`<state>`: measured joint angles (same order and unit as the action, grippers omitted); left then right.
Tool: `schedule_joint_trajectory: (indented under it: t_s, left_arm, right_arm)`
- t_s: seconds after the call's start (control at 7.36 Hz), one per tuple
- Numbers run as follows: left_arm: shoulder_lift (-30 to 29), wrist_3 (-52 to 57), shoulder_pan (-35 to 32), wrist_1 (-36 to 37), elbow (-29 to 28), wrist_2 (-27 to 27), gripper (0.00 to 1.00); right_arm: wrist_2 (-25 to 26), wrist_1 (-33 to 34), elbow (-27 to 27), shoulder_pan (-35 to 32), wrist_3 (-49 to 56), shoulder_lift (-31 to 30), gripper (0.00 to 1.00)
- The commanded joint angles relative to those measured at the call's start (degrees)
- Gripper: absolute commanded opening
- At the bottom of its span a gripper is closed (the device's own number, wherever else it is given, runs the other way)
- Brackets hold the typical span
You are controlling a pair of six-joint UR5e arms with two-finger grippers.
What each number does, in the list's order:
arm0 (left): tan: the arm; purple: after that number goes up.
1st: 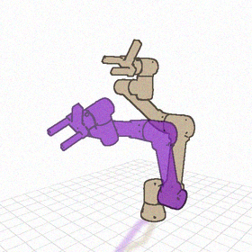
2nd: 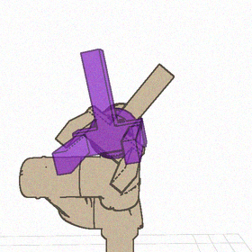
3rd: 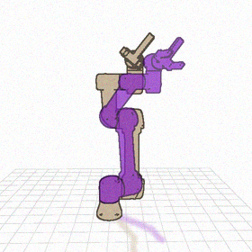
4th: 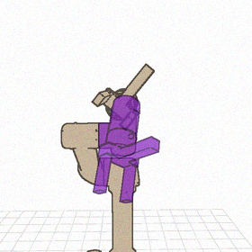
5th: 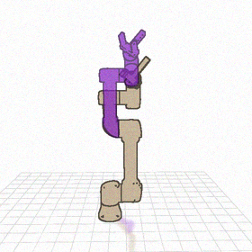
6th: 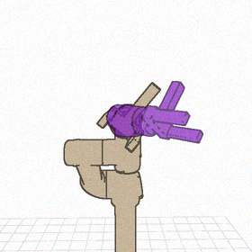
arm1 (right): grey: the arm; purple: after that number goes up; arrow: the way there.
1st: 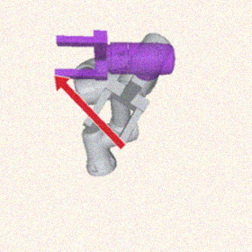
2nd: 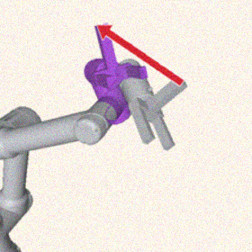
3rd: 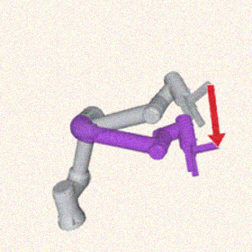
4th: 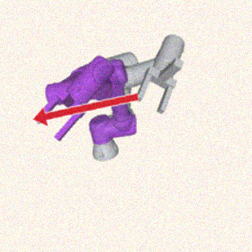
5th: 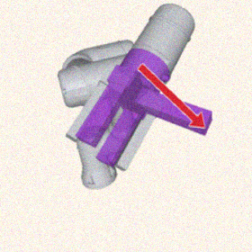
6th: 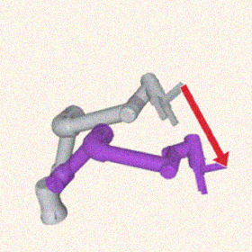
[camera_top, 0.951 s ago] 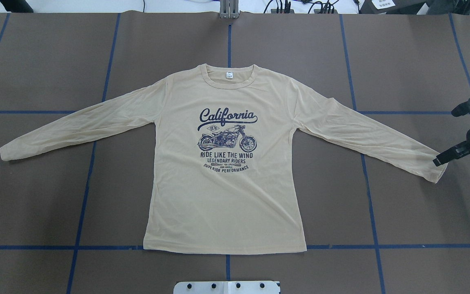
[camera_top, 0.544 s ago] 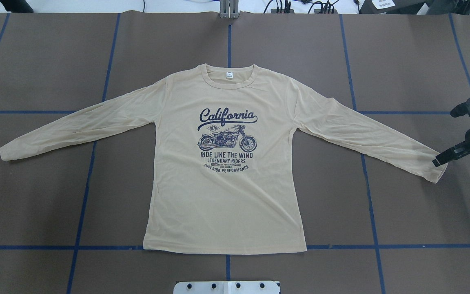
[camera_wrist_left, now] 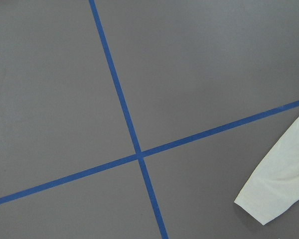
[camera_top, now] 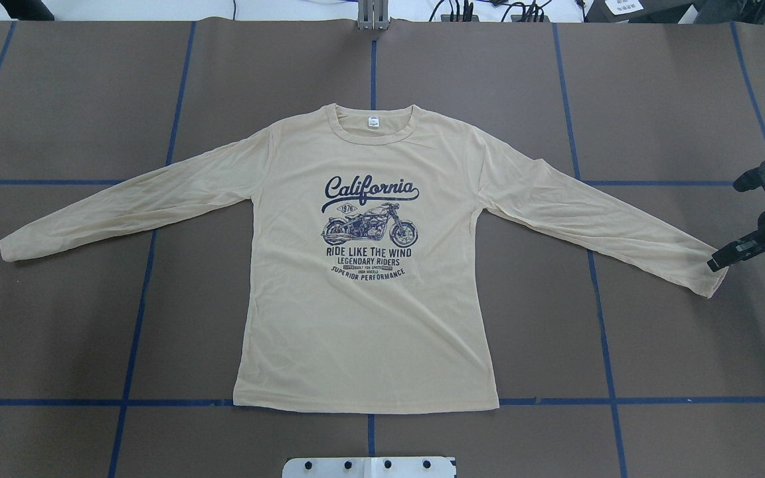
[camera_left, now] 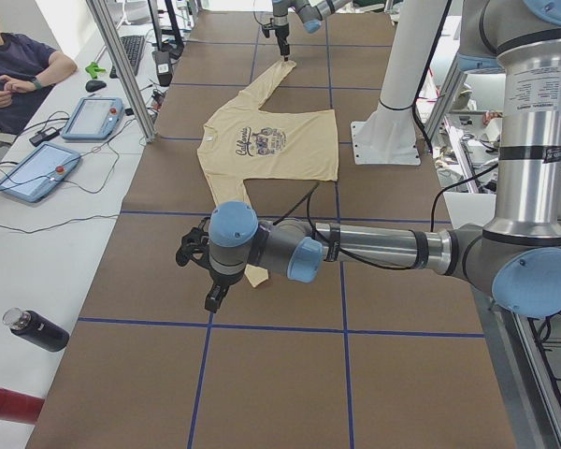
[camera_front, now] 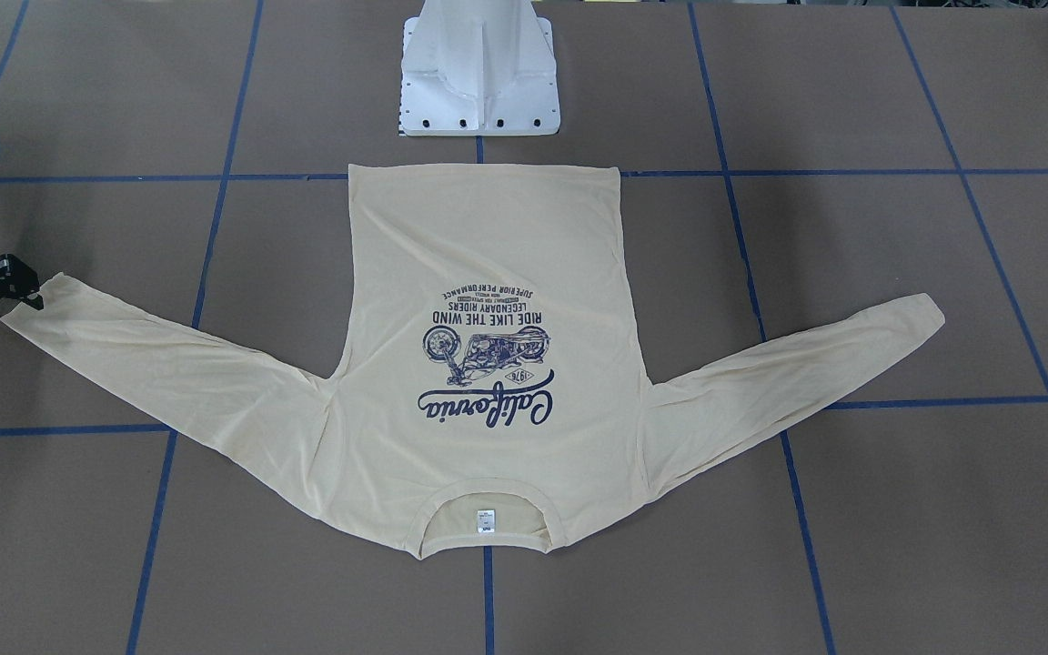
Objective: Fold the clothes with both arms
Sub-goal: 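Lower the right gripper and grasp the sleeve cuff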
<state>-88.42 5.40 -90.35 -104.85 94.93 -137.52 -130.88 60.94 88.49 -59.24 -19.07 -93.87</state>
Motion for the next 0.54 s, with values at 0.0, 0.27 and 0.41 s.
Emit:
schedule_joint_trajectory:
  t_s: [0.0,0.27,0.41]
  left_arm:
    - [0.0,0.05,0.0,0.0,0.08,-0.11,1.0]
    - [0.0,0.05,0.0,0.0,0.08,-0.11,1.0]
    - [0.0,0.05,0.0,0.0,0.08,-0.11,1.0]
  right_arm:
    - [0.01,-0.03,-0.69,0.0,0.0,0.18,0.67]
    - [-0.25,-0.03,-0.6,0.0,0.08,0.18,0.44]
    - [-0.25,-0.03,-0.6,0.0,0.08,0.18,0.29]
